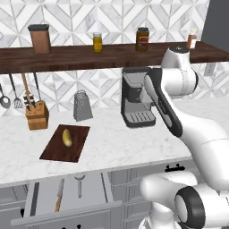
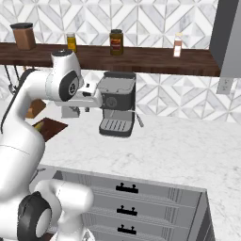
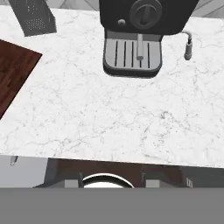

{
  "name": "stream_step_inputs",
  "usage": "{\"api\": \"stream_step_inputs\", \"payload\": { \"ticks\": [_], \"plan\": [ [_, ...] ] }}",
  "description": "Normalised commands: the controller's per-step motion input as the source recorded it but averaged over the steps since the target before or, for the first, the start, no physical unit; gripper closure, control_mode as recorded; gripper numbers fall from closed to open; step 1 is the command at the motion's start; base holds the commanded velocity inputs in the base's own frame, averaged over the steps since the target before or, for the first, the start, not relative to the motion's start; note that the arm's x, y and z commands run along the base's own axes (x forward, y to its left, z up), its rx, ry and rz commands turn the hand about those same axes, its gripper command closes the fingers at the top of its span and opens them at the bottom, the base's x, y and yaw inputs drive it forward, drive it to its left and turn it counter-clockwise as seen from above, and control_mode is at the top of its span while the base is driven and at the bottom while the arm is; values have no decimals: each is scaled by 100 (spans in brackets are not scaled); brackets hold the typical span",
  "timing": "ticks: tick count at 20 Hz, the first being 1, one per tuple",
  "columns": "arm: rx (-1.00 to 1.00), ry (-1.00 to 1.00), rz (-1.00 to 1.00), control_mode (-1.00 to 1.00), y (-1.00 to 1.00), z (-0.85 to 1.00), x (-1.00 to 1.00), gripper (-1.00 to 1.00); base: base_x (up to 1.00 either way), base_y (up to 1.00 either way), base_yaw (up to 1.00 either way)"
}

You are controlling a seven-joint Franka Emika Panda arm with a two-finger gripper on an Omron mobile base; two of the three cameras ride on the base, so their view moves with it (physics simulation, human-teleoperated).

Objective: Place the appropriate cutting tool for cutting the cucumber skin on the cutting board.

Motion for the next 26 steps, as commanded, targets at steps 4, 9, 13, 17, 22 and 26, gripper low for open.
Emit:
{"api": "stream_step_inputs", "payload": {
  "ticks": [4, 9, 13, 17, 22, 26],
  "plan": [
    [3, 0, 0, -100, 8, -4, -19, -100, 0, 0, 0],
    [1, 2, -1, -100, 88, -76, -77, -100, 0, 0, 0],
    [0, 5, -11, -100, 100, -86, -25, -100, 0, 0, 0],
    [6, 27, -14, -100, 100, -78, 0, -100, 0, 0, 0],
    [12, 30, -13, -100, 100, -56, -11, -100, 0, 0, 0],
    [11, 23, -7, -100, 100, -66, -7, -100, 0, 0, 0]
  ]
}}
